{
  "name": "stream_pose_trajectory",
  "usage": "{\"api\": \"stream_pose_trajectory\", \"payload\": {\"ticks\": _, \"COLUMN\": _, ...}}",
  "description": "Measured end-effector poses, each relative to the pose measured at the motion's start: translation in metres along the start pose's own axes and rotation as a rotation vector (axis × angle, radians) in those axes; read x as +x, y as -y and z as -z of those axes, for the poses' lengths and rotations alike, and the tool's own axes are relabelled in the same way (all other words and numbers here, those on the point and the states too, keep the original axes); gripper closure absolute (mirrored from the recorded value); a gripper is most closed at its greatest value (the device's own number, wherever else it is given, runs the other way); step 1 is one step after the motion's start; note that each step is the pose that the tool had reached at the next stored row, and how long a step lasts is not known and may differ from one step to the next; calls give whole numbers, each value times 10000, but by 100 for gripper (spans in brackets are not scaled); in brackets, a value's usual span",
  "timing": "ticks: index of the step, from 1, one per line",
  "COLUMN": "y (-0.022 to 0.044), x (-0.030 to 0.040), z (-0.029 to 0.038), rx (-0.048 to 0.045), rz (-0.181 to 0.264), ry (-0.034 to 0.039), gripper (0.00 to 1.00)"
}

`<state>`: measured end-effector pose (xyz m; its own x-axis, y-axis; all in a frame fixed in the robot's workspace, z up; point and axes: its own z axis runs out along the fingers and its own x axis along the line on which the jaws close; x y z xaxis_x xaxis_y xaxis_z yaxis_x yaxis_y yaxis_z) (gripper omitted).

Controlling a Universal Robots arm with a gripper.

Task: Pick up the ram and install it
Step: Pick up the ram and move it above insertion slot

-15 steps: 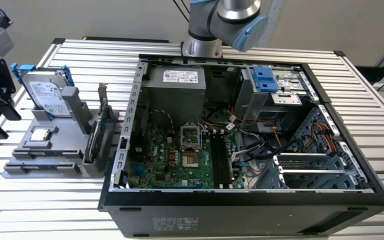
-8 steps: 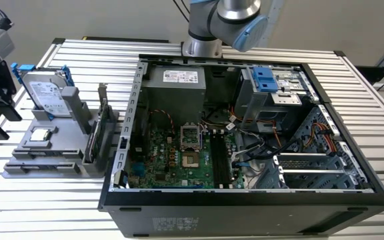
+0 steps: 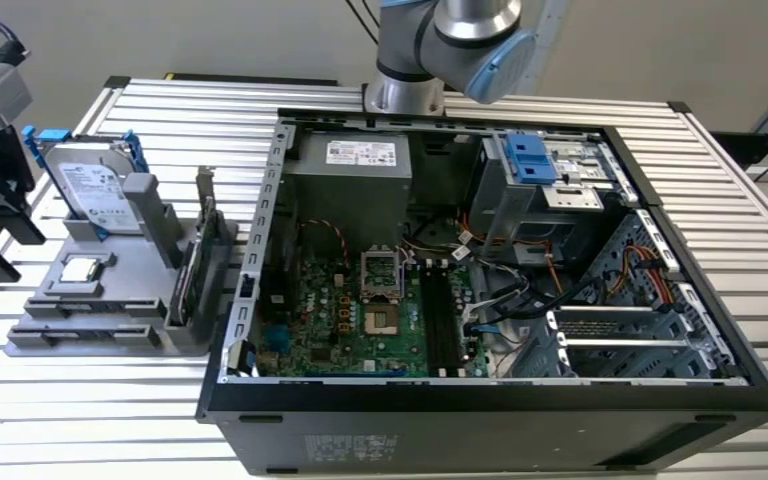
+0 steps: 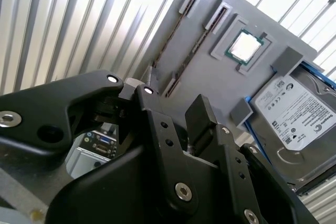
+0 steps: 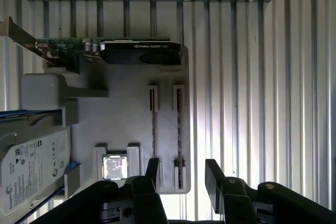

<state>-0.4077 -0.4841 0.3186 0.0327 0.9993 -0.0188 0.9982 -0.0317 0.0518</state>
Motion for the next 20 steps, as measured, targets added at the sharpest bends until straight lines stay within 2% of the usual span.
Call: {"api": "stream_pose_trajectory", "payload": {"ticks": 20, "y": -8, "x": 8, "z": -142, "rx": 0, "rz": 25, "ry": -1, "gripper": 0}}
